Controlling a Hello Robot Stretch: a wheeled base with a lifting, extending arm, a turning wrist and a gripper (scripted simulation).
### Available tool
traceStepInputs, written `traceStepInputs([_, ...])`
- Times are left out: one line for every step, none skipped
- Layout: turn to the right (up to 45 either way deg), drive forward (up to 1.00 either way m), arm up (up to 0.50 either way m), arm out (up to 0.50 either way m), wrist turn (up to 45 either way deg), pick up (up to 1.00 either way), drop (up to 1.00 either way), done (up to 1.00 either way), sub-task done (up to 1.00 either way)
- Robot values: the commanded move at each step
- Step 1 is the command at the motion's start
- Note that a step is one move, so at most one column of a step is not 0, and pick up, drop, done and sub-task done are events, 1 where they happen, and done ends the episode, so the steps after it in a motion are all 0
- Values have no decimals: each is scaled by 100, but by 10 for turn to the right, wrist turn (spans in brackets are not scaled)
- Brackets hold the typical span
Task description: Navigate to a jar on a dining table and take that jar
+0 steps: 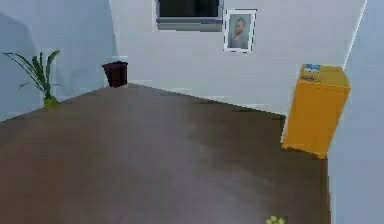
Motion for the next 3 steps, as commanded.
traceStepInputs([-450, 0, 0, 0, 0, 0, 0, 0, 0])
traceStepInputs([-90, 0, 0, 0, 0, 0, 0, 0, 0])
traceStepInputs([0, 25, 0, 0, 0, 0, 0, 0, 0])
